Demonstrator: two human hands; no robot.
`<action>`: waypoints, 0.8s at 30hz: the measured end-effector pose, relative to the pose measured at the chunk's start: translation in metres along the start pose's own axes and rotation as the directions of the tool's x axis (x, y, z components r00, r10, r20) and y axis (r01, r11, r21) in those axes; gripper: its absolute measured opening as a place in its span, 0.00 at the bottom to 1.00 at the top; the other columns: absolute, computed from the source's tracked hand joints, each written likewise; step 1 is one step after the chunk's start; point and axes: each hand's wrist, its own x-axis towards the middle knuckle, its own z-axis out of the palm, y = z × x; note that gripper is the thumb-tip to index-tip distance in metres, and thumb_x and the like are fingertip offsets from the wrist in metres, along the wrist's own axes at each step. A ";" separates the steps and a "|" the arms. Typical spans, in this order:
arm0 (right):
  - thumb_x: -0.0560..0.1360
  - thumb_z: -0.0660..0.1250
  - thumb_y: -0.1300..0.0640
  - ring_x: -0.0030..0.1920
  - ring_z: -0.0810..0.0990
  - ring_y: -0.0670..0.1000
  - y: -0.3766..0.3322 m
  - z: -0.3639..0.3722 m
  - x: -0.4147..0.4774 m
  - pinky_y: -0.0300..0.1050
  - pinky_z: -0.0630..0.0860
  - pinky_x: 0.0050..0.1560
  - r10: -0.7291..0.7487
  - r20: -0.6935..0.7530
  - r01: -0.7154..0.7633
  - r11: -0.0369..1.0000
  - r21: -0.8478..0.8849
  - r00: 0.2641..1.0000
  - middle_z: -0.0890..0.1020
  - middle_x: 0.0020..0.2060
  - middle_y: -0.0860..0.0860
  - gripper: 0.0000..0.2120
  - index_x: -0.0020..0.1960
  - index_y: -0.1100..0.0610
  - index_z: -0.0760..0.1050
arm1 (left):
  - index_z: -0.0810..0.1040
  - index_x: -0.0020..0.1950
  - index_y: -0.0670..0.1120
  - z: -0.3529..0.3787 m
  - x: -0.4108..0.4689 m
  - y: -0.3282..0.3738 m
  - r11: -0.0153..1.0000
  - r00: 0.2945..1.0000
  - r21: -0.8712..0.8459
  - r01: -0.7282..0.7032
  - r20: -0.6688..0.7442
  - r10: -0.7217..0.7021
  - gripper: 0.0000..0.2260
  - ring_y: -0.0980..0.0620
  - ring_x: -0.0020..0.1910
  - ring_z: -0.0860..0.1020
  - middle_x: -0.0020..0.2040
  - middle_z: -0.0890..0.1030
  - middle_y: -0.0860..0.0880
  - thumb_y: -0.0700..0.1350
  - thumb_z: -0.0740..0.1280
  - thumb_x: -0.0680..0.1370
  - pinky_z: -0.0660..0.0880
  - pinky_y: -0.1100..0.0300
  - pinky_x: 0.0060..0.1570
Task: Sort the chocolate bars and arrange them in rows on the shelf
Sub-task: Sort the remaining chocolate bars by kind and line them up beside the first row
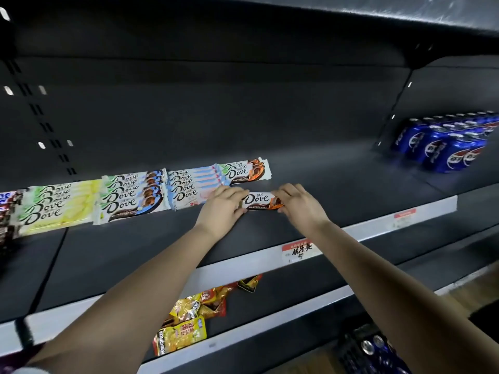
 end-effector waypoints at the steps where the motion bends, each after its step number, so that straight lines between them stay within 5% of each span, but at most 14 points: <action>1: 0.76 0.64 0.63 0.64 0.67 0.54 0.003 0.002 0.002 0.46 0.69 0.63 -0.002 -0.003 0.002 1.000 0.005 1.000 0.70 0.65 0.52 0.23 0.70 0.56 0.66 | 0.71 0.68 0.49 0.001 0.003 -0.001 1.000 1.000 0.007 0.006 -0.011 -0.006 0.20 0.49 0.66 0.67 0.66 0.74 0.51 0.48 0.66 0.77 0.63 0.55 0.66; 5: 0.76 0.62 0.67 0.65 0.66 0.54 0.009 0.012 0.016 0.47 0.70 0.63 0.025 -0.012 -0.024 0.998 0.065 1.000 0.69 0.67 0.52 0.24 0.71 0.57 0.65 | 0.69 0.70 0.48 0.006 0.012 -0.004 0.994 0.994 0.057 0.091 -0.064 -0.087 0.22 0.48 0.71 0.62 0.71 0.69 0.50 0.51 0.64 0.78 0.52 0.53 0.72; 11: 0.73 0.61 0.72 0.64 0.67 0.53 0.010 0.024 0.043 0.47 0.70 0.63 0.079 -0.037 -0.073 0.988 0.137 0.996 0.69 0.66 0.52 0.28 0.71 0.56 0.65 | 0.54 0.76 0.41 0.012 0.021 -0.011 0.899 0.909 0.134 0.416 -0.060 -0.412 0.31 0.47 0.76 0.53 0.76 0.59 0.44 0.58 0.55 0.79 0.41 0.50 0.73; 24: 0.69 0.59 0.74 0.69 0.64 0.52 -0.005 0.039 0.089 0.46 0.64 0.66 0.071 -0.039 -0.063 0.983 0.173 0.997 0.67 0.70 0.50 0.34 0.72 0.53 0.63 | 0.55 0.76 0.41 0.015 0.024 -0.010 0.888 0.904 0.174 0.426 -0.047 -0.425 0.25 0.49 0.76 0.52 0.76 0.57 0.45 0.51 0.50 0.81 0.42 0.52 0.75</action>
